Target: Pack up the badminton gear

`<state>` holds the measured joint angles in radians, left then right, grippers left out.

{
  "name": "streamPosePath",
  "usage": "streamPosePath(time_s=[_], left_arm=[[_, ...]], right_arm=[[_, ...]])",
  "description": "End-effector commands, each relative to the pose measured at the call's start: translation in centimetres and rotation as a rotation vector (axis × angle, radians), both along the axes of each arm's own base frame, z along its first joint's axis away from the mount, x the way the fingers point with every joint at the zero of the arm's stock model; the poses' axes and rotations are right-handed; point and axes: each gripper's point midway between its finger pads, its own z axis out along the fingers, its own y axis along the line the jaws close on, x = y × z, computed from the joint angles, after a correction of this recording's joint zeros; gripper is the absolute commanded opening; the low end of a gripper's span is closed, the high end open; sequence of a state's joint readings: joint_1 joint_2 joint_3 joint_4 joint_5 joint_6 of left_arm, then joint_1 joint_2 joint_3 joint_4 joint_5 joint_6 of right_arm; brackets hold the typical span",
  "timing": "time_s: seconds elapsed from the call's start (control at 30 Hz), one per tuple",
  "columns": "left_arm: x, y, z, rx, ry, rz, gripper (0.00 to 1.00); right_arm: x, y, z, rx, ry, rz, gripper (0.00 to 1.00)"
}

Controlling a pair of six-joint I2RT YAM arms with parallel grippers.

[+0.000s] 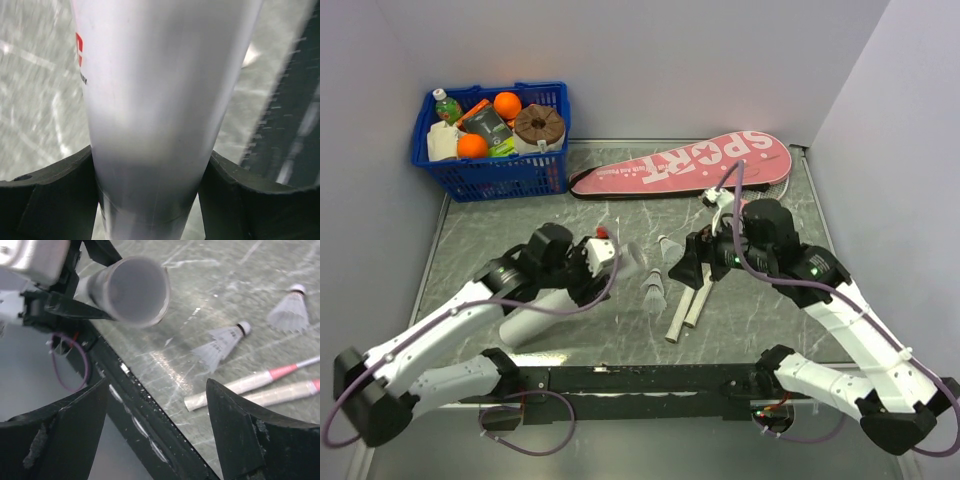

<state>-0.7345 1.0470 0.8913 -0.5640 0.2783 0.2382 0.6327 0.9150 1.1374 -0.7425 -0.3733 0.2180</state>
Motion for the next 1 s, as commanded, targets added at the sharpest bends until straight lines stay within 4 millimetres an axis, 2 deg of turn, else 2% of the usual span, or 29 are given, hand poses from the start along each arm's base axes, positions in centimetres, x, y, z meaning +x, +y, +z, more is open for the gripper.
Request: streamPosePath(time_s=[0.0, 0.17, 0.3, 0.4, 0.57, 0.8, 0.97], left_arm=[[-2.9, -2.6, 4.3, -0.239, -0.028, -0.155, 0.01], [-4.6, -3.2, 4.2, -0.290, -0.009, -0.207, 0.01], [-4.8, -3.8, 3.6, -0.292, 0.013, -0.209, 0.01], [-4.6, -4.2, 3.1, -0.284, 0.045, -0.191, 0.01], [-4.3, -4.5, 2.7, -0.281, 0.046, -0.171, 0.01], [-4.8, -4.4, 3.1, -0.318, 0.040, -0.166, 0.01], [-4.7, -4.3, 2.8, -0.308, 0.042, -0.156, 0.01]], right_arm=[[-1.8, 1.7, 2.0, 0.028, 0.004, 0.173, 0.82], [-2.7, 3.4, 3.6, 0.092, 0.016, 0.259, 0.81], [-3.4, 4.4, 4.3, 0.092, 0.018, 0.310, 0.79], [-3.7, 5.0, 4.2, 0.081, 0.021, 0.336, 0.79], [-3.5, 5.7, 2.5, 0.044, 0.047, 0.344, 0.73], [-2.8, 6.6, 1.9, 0.035, 0.050, 0.360, 0.62], [-2.9, 6.9, 2.0, 0.048, 0.048, 0.380, 0.49]])
